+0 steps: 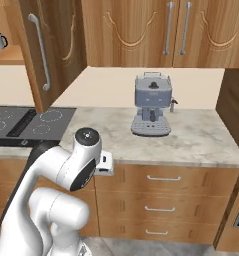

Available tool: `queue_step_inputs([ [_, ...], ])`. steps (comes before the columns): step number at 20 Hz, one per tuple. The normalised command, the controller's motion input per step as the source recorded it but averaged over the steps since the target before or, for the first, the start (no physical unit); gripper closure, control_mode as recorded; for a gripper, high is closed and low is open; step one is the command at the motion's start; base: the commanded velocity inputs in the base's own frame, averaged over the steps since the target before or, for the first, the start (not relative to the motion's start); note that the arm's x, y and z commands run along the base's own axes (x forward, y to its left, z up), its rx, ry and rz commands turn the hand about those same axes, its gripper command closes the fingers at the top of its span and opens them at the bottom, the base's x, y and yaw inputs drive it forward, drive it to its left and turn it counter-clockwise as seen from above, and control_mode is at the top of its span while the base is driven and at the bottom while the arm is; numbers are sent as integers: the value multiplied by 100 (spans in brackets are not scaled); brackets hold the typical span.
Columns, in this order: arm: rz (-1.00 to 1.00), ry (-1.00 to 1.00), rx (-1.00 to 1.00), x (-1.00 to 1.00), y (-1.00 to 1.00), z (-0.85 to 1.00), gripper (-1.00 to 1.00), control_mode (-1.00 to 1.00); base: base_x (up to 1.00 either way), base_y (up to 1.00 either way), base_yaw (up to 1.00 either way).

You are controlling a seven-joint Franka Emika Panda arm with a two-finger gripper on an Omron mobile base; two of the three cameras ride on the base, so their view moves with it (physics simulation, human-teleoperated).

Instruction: Pick the mug on the counter and place it in the cabinet with the handle facing the right, like the mugs already inside.

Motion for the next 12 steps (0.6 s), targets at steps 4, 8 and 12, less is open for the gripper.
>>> queue_step_inputs([
  [4, 0, 0, 0, 0, 0, 0, 100, 100, -25, 53, -14],
  [8, 0, 0, 0, 0, 0, 0, 100, 100, -12, 43, -10],
  [12, 0, 0, 0, 0, 0, 0, 100, 100, -8, 46, -6],
])
